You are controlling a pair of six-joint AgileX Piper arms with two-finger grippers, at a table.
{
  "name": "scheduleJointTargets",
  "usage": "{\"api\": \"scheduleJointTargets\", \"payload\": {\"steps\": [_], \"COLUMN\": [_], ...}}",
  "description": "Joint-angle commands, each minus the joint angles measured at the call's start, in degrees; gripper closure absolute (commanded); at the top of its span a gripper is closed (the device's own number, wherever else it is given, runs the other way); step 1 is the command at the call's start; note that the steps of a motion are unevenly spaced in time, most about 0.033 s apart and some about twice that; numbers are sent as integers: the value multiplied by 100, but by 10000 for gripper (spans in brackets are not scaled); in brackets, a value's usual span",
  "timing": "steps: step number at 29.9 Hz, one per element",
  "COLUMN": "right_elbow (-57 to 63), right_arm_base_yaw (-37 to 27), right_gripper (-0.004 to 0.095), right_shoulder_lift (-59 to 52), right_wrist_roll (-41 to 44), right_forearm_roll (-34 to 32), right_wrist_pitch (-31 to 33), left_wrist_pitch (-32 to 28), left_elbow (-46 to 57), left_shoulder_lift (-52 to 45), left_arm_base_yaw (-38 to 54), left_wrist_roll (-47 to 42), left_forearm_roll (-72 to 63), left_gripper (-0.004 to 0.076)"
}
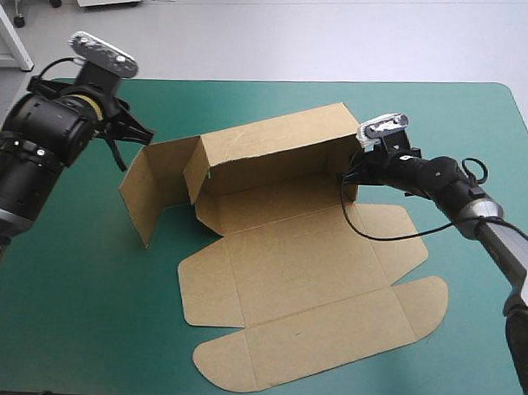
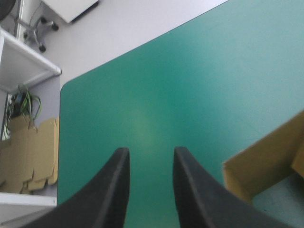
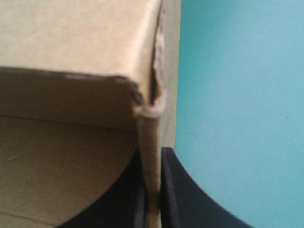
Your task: Fold the box
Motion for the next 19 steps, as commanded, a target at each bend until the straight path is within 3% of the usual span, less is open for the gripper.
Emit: {"api": "scheduleJointTargets", "payload": {"steps": [1, 5, 10, 13, 19], "right_elbow": [-170, -246, -718, -1152, -2064], "right_arm_base_yaw": [2, 2, 2, 2, 2], "right_gripper": [928, 927, 927, 926, 926], "right_shoulder_lift": [-373, -577, -778, -803, -803], "right_wrist_roll": [447, 1737, 3729, 4304, 5080], "right_forearm_roll": [-239, -1577, -3600, -4187, -4658], "right_wrist_pitch": [234, 396, 1345, 2140, 3496], "left_wrist_pitch": [-359, -336, -318, -333, -355], "left_elbow": [-196, -196, -196, -196, -196], "left_shoulder_lift": [-173, -173, -162, -162, -152], "left_arm_base_yaw": [747, 1315, 1485, 1485, 1485], "left_wrist_roll": [131, 142, 113, 113, 113], "left_forearm_roll": [-495, -757, -800, -939, -1117], "left_gripper": [498, 504, 504, 505, 504]}}
